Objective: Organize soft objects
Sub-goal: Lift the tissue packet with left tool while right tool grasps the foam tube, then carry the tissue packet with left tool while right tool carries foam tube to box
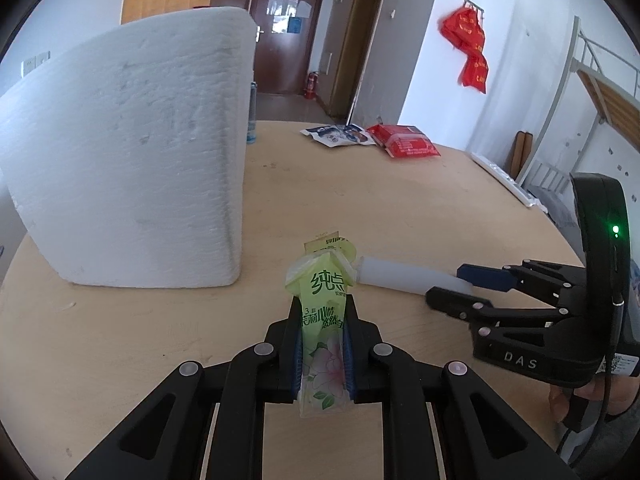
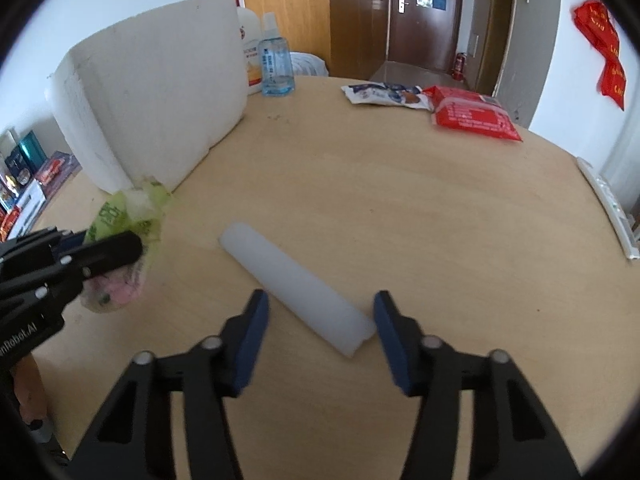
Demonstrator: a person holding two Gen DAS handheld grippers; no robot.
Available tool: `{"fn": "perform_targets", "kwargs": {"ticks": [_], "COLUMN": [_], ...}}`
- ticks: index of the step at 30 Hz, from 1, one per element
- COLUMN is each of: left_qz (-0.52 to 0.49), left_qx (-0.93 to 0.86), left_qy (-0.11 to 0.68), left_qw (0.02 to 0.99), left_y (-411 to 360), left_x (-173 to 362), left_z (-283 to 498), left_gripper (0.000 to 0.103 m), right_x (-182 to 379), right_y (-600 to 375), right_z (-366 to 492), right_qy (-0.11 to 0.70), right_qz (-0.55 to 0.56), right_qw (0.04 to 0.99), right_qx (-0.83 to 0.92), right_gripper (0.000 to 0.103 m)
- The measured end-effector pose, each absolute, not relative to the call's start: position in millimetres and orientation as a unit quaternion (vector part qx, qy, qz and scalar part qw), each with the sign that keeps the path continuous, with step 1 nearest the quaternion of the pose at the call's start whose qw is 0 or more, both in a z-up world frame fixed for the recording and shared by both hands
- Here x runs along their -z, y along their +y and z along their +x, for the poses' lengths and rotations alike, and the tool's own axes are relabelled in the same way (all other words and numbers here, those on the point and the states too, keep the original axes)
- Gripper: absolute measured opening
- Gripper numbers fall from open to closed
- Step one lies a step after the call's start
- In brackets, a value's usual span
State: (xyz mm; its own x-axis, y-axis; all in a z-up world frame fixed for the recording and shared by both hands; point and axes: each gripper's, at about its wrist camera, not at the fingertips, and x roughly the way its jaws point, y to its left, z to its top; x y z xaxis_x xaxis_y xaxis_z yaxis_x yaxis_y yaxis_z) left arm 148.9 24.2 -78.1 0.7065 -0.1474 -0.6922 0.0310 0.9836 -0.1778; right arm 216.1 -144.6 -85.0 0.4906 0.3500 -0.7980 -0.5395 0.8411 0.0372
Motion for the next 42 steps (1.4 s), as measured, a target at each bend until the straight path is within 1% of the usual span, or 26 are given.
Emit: {"fn": "perform_targets", "kwargs": {"ticks": [4,13,16,19,21,22,26,32,42], "left_qz": [-0.077,-0.078,-0.08,-0.081,-0.083,-0.083,-0.082,-0.079,-0.064], "left_qx": [0.048,0.051,0.047,0.042,0.04,0.04,0.037,0.037,0.038], "left_qy": [0.375,0.368,0.364,0.36,0.36,0.36,0.354,0.342,0.312], "left_qw": [0.923,0.925,0.927,0.928,0.928,0.929,0.931,0.936,0.947], "left_y": [26.3,27.6,29.3,31.3,32.3,31.6,31.3,29.5,20.0], "left_x": [75.5,72.7,70.8,69.1,68.9,68.9,66.1,56.2,33.1], "left_z": [144.3,135.0,132.3,129.9,129.2,127.8,124.1,111.5,71.0], "left_gripper": [0.017,0.017,0.017,0.017,0.017,0.017,0.017,0.017,0.017], "right_x": [83.9,83.4,84.2,83.7,81.7,80.2,74.1,47.6,17.1], "right_y": [-144.5,-130.2,-125.4,-125.0,-131.9,-135.9,-146.4,-160.3,-170.8], "right_z": [210.2,208.4,209.1,205.7,203.9,204.5,203.3,186.5,144.8], "right_qy": [0.432,0.431,0.427,0.424,0.419,0.419,0.417,0.383,0.338], "right_qz": [-0.122,-0.16,-0.169,-0.169,-0.151,-0.136,-0.093,-0.036,-0.017], "right_qw": [0.859,0.85,0.849,0.849,0.855,0.858,0.862,0.878,0.894], "right_qx": [-0.245,-0.257,-0.261,-0.265,-0.264,-0.264,-0.272,-0.285,-0.293], "right_gripper": [0.037,0.037,0.035,0.021,0.013,0.012,0.011,0.011,0.012]}}
